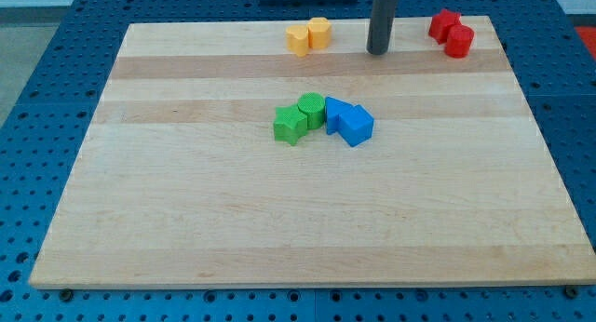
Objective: Push the yellow hexagon towards the green blocks
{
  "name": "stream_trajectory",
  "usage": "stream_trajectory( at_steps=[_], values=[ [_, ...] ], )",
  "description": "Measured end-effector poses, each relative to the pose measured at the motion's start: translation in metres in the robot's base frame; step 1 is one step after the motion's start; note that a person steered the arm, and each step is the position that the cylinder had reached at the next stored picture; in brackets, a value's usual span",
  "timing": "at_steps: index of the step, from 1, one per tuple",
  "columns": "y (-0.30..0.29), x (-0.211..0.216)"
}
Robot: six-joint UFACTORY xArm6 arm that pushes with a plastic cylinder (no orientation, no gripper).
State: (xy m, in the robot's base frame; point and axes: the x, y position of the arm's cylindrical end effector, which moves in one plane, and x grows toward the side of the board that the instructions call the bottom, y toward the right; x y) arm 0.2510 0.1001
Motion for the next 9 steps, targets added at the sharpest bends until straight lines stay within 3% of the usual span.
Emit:
stream_trajectory(
  at_steps=[2, 4, 5, 9],
  values=[
    [-0.035, -0.058],
    [-0.075, -0.058],
    [-0.077, -0.053],
    [-0.082, 0.034]
  ],
)
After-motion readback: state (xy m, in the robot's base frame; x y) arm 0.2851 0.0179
